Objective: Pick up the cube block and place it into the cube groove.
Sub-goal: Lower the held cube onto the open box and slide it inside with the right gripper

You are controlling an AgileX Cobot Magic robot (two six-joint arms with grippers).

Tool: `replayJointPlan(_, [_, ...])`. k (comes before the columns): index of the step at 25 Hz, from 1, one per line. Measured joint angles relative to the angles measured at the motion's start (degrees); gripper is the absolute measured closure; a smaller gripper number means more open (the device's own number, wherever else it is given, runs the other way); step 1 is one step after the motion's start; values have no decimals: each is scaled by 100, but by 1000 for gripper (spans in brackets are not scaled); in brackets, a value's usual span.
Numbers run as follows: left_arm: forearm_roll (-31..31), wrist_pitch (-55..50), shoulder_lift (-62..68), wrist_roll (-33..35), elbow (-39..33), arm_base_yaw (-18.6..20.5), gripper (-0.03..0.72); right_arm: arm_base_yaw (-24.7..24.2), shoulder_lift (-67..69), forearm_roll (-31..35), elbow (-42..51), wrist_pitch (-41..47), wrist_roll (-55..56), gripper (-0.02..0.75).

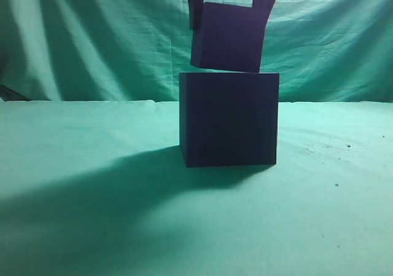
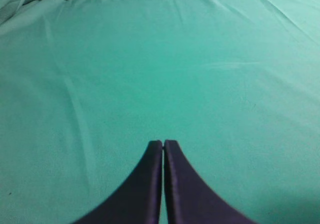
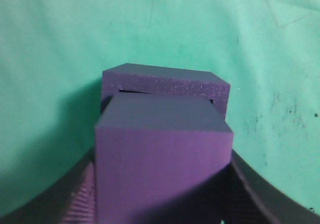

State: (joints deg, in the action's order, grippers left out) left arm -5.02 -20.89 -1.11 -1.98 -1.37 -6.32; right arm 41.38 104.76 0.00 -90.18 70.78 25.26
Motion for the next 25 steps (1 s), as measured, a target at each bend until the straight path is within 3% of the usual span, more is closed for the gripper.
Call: replayJointPlan(25, [0, 0, 0, 0, 0, 0, 688, 0, 33, 14, 111, -30, -14, 311])
